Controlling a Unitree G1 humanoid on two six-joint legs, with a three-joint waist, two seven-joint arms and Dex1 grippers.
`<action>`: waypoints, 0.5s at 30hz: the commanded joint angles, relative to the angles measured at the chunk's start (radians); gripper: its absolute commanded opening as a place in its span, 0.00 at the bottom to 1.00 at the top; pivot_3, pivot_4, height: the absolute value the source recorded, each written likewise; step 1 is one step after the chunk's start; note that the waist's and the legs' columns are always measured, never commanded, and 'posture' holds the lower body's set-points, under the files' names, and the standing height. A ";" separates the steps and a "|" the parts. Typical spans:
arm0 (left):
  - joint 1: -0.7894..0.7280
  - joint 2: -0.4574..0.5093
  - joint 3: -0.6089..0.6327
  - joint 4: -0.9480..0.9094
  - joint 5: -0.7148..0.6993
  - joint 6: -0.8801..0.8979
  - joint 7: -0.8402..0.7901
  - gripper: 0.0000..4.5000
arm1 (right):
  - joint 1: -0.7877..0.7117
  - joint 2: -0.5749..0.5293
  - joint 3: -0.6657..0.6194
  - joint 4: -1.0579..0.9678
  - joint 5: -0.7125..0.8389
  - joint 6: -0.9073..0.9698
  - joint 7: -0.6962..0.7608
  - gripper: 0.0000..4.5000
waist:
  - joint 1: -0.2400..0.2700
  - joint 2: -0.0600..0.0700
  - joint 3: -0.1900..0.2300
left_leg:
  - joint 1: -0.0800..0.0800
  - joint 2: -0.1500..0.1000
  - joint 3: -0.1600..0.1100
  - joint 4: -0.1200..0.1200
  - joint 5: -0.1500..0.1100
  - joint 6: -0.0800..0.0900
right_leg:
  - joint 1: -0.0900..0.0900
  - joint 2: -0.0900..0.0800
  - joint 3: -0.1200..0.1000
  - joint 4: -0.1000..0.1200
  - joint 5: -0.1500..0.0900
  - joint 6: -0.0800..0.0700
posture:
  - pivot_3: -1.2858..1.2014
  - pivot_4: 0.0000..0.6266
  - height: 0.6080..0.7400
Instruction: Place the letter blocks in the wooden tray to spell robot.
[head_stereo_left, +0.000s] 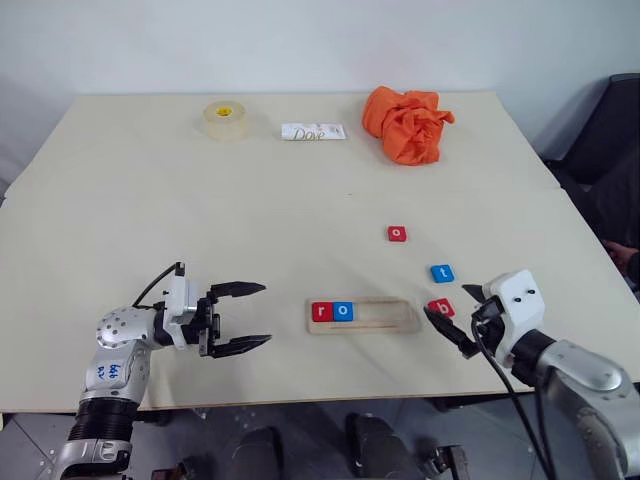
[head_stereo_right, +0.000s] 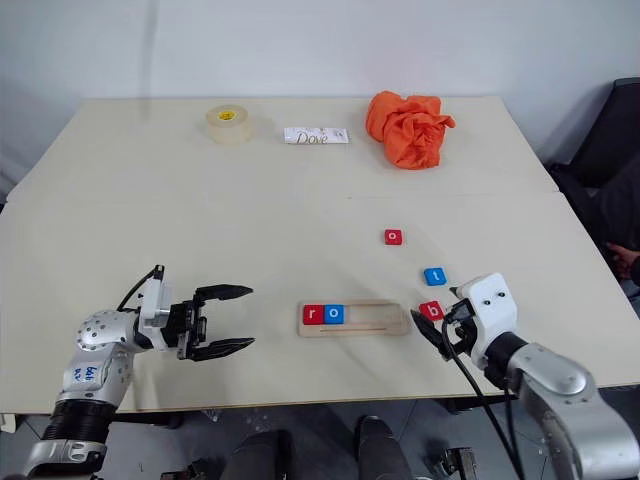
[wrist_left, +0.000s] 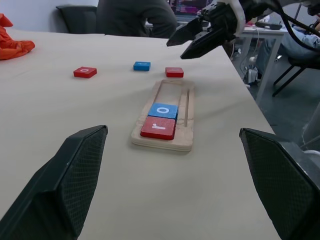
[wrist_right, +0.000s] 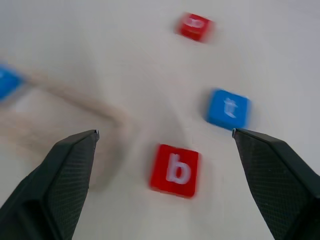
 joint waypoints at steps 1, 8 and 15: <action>-0.013 -0.007 -0.006 -0.003 -0.005 -0.013 -0.009 1.00 | -0.022 -0.112 -0.001 0.081 0.002 -0.118 0.200 1.00 | 0.000 -0.001 0.000 | 0.000 0.000 0.000 0.000 0.000 0.000 | 0.000 0.000 0.000 0.000 0.000 0.000 | 0.52 0.24 1.00; -0.003 -0.026 -0.015 -0.022 -0.002 -0.022 0.000 1.00 | -0.217 -0.320 0.152 0.429 -0.116 -0.406 0.556 1.00 | -0.001 -0.001 0.001 | 0.000 0.000 0.000 0.001 0.000 0.000 | 0.000 0.001 0.000 0.000 0.001 0.002 | 0.52 0.24 1.00; 0.073 -0.044 -0.005 -0.097 -0.008 -0.023 0.054 1.00 | -0.469 -0.303 0.332 0.756 -0.242 -0.641 0.765 1.00 | -0.004 -0.001 0.002 | 0.000 0.000 0.000 0.001 0.000 0.000 | 0.000 0.001 0.000 0.000 0.003 0.006 | 0.52 0.24 1.00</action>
